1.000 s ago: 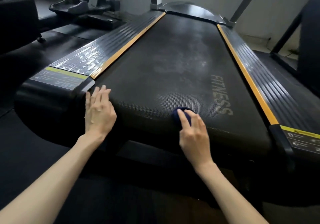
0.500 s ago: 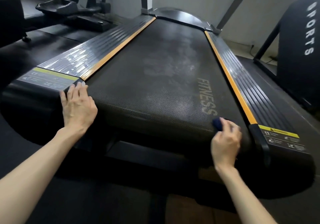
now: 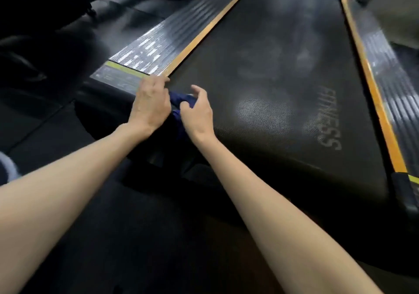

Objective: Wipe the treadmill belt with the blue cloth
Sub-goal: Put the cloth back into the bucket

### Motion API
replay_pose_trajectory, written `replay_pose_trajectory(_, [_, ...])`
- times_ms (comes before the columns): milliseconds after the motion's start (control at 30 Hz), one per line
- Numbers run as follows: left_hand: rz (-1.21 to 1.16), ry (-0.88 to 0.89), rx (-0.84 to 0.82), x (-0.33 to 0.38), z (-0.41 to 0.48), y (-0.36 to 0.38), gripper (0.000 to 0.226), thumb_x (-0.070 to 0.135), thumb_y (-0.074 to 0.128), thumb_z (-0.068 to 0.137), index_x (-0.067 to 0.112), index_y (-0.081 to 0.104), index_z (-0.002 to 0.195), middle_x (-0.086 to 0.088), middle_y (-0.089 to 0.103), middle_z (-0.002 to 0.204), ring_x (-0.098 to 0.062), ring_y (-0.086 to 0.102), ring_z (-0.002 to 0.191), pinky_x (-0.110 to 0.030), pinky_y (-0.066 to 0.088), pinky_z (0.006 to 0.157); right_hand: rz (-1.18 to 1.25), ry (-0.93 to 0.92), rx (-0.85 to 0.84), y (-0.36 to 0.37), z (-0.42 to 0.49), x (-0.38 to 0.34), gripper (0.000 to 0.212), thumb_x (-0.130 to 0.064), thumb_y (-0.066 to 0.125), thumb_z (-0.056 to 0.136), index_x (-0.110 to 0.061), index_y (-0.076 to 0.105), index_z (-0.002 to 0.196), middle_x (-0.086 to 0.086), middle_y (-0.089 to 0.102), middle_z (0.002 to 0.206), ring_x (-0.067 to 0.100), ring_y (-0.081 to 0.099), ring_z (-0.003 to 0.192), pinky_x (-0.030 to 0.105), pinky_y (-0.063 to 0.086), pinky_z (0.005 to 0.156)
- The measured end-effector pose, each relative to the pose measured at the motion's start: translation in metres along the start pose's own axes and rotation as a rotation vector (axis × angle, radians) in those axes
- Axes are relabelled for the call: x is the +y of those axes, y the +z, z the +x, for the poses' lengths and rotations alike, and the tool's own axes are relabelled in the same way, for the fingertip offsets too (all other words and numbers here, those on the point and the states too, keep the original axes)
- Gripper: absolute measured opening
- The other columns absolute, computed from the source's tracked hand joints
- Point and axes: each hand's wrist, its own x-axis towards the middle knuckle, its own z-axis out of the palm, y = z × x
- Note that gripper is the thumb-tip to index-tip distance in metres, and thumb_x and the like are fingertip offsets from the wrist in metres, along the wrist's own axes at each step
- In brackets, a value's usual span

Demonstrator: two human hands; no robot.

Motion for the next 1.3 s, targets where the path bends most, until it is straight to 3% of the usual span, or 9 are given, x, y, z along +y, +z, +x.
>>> replay_pose_trajectory(133, [-0.47,-0.297,-0.257,0.024,-0.02,-0.034,0.029,0.024,0.054,0.092,0.011,0.057,0.118,-0.004,0.064,0.106,-0.015,0.058,0.097,-0.024,0.04,0.089,0.168,0.121,-0.084,-0.029,-0.017,-0.025,0.044,0.005,0.048,0.085,-0.009,0.05,0.127,0.001,0.054,0.115,0.01,0.052,0.101,0.002,0.038,0.08])
replay_pose_trajectory(200, [-0.617,-0.439,-0.439,0.031,-0.027,-0.05,0.033,0.031,0.062,0.086,0.016,0.057,0.115,-0.004,0.065,0.105,-0.015,0.06,0.096,-0.029,0.047,0.089,0.139,0.137,-0.191,-0.043,-0.025,-0.036,0.044,0.006,0.049,0.086,-0.008,0.049,0.127,0.006,0.054,0.12,0.013,0.052,0.106,0.009,0.041,0.087])
replay_pose_trajectory(333, [-0.879,-0.663,-0.568,0.057,-0.029,-0.089,0.013,0.003,0.064,0.084,0.011,0.059,0.093,-0.009,0.062,0.089,-0.02,0.062,0.083,-0.031,0.054,0.078,-0.141,0.149,-0.486,-0.069,-0.039,-0.059,0.05,0.0,0.05,0.086,-0.016,0.043,0.133,0.007,0.044,0.131,0.013,0.045,0.119,0.013,0.035,0.094])
replay_pose_trajectory(533, [-0.729,-0.683,-0.631,0.086,-0.029,-0.154,0.029,-0.01,0.062,0.077,0.011,0.065,0.096,-0.007,0.065,0.096,-0.016,0.061,0.091,-0.026,0.052,0.079,-0.318,0.223,-0.667,-0.092,-0.051,-0.112,0.056,-0.011,0.064,0.083,-0.018,0.043,0.135,-0.001,0.05,0.102,0.01,0.051,0.092,0.018,0.041,0.075])
replay_pose_trajectory(600, [-0.733,-0.745,-0.593,0.087,-0.034,-0.174,0.028,-0.01,0.063,0.077,0.01,0.066,0.097,-0.005,0.065,0.092,-0.016,0.06,0.09,-0.025,0.05,0.076,-0.353,0.232,-0.66,-0.093,-0.055,-0.129,0.043,-0.015,0.065,0.084,-0.018,0.055,0.125,-0.006,0.056,0.08,0.006,0.053,0.076,0.014,0.04,0.064])
replay_pose_trajectory(700, [-0.709,-0.79,-0.544,0.082,-0.043,-0.203,0.026,-0.003,0.067,0.077,0.014,0.067,0.096,-0.007,0.068,0.094,-0.016,0.06,0.089,-0.026,0.049,0.075,-0.401,0.244,-0.66,-0.087,-0.065,-0.155,0.012,-0.022,0.063,0.087,-0.018,0.068,0.097,-0.006,0.062,0.078,0.004,0.054,0.071,0.008,0.037,0.053])
replay_pose_trajectory(933, [-0.497,-0.835,-0.575,0.061,-0.07,-0.256,0.012,0.021,0.072,0.077,0.022,0.07,0.088,0.0,0.068,0.077,-0.011,0.06,0.074,-0.02,0.044,0.067,-0.232,0.236,-0.765,-0.061,-0.093,-0.196,0.026,-0.018,0.048,0.09,-0.023,0.042,0.065,-0.006,0.046,0.065,0.012,0.042,0.063,0.029,0.033,0.059])
replay_pose_trajectory(1200, [-0.387,-0.77,-0.795,0.006,-0.098,-0.315,0.014,0.03,0.072,0.077,0.019,0.064,0.077,-0.001,0.067,0.071,-0.013,0.059,0.066,-0.031,0.045,0.07,-0.288,0.136,-0.739,0.001,-0.112,-0.217,0.002,-0.018,0.046,0.094,-0.02,0.047,0.094,-0.008,0.053,0.083,0.009,0.05,0.076,0.024,0.04,0.063])
replay_pose_trajectory(1300, [-0.339,-0.764,-0.784,-0.018,-0.11,-0.334,0.019,0.028,0.07,0.078,0.012,0.063,0.085,-0.01,0.063,0.093,-0.023,0.057,0.085,-0.037,0.046,0.081,-0.291,0.106,-0.77,0.025,-0.117,-0.22,0.015,-0.015,0.05,0.092,-0.019,0.047,0.106,-0.006,0.056,0.095,0.008,0.055,0.085,0.025,0.046,0.07])
